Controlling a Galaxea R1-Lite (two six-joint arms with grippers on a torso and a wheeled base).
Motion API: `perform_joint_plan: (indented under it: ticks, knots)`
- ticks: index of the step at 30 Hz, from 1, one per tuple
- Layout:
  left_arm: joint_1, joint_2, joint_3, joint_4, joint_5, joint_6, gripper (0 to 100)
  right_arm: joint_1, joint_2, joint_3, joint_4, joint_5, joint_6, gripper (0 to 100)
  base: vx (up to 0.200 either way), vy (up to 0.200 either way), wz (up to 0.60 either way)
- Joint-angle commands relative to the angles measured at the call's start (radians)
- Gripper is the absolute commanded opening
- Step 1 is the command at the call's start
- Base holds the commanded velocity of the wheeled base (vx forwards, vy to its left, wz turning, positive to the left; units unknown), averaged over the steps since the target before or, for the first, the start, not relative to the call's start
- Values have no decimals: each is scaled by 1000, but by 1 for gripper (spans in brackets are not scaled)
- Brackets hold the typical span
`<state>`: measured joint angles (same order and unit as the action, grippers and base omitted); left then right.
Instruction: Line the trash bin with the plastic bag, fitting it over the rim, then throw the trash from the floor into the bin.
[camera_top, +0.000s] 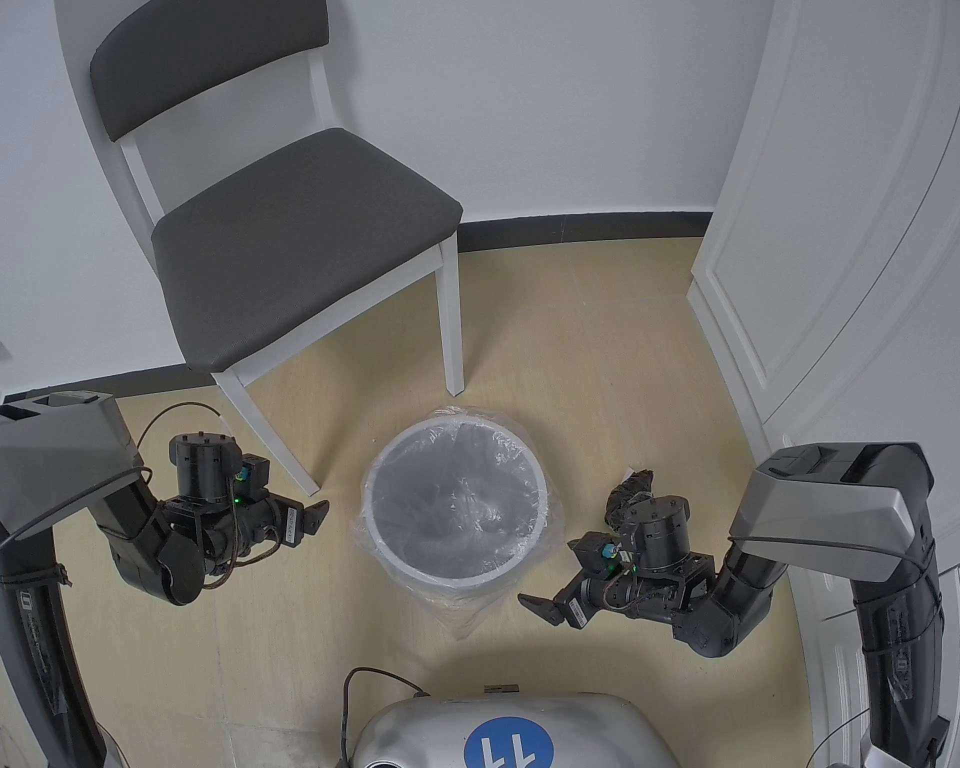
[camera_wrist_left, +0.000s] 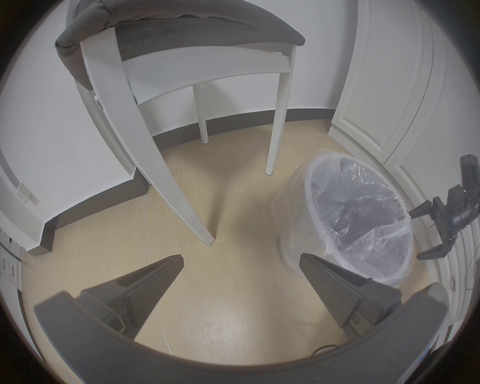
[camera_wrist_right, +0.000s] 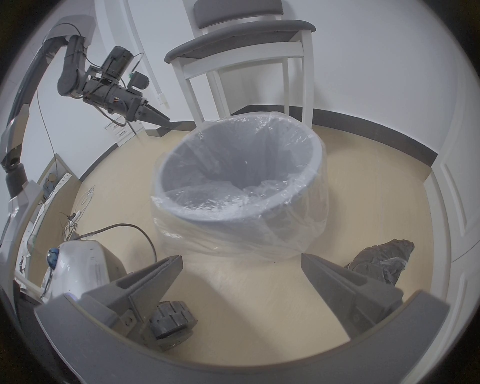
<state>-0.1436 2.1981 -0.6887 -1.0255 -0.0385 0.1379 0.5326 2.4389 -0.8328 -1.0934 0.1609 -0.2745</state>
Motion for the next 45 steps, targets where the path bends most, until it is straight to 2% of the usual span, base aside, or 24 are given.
perform_joint_plan:
  ticks: [1, 14, 15, 30, 36, 45]
  knots:
    - [-10, -3, 3, -2, 0, 0, 100, -13, 60, -58, 4, 0, -2, 100, 0, 0, 0]
    - [-14, -6, 17, -44, 2, -1, 100, -23, 130, -175, 6, 0, 0, 100, 0, 0, 0]
    - [-14, -4, 17, -44, 2, -1, 100, -23, 134, -181, 6, 0, 0, 0, 0, 0, 0]
    - [-11, 3, 18, -45, 2, -4, 100, -65, 184, -249, 33, 0, -2, 0, 0, 0, 0]
    - [-10, 9, 18, -45, 2, -6, 100, -106, 192, -347, 153, 0, -2, 0, 0, 0, 0]
    - [-8, 19, 15, -45, 3, -4, 100, -125, 198, -448, 306, 0, -2, 0, 0, 0, 0]
